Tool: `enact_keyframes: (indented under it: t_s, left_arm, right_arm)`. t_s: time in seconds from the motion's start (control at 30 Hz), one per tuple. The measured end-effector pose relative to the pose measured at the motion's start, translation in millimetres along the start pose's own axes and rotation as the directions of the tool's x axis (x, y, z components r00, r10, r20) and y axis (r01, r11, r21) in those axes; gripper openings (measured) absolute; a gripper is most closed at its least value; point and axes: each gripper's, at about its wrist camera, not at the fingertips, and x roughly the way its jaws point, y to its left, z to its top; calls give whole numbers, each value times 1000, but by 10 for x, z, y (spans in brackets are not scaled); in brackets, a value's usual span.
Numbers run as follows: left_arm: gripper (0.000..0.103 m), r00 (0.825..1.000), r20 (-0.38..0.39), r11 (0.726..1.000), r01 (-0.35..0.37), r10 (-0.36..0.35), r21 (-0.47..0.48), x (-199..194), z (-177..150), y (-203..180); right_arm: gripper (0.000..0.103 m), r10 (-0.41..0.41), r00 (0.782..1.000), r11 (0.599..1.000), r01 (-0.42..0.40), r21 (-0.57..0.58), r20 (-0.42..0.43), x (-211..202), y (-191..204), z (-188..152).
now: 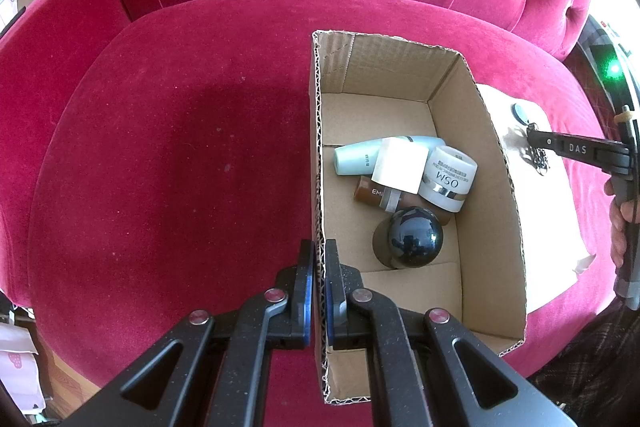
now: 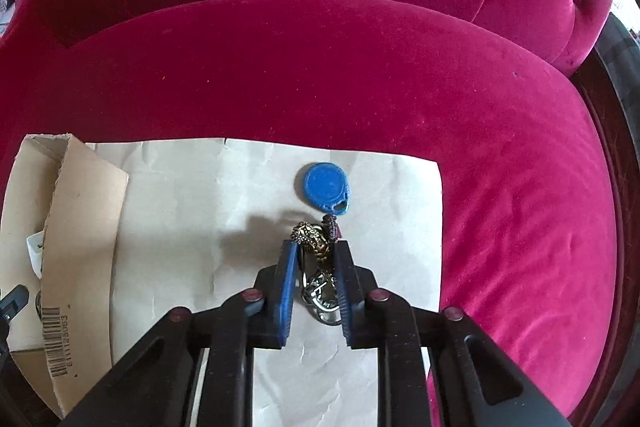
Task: Organize rigid objects
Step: 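Close the right tool on the metal keyring, leaving the blue fob, then carry the keyring with the right tool and release it into the box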
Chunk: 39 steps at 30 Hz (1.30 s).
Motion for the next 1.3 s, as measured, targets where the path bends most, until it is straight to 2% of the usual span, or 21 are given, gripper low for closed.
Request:
enact_keyframes:
  t_s: [0.03,0.13,0.93,1.3]
  left_arm:
    - [4,1000,0,1000,0,0,0,-1,0,0]
    - [4,1000,1,1000,0,0,1,0,0,-1]
    - [4,1000,1,1000,-5,5,-2,-6,4,-1]
    - [4,1000,2,1000,-6,6,-1,-14,11,-10]
  right_arm:
    - [11,0,1000,1000,0,1,-1,-10,-10,-3]
    - [10,2,1000,1000,-2,3,4,-71,15,-9]
    - [10,-24,998,1000,24,2,63,-527,81,-59]
    - [10,-8,994,1000,8,-4,112,-800,115,-6]
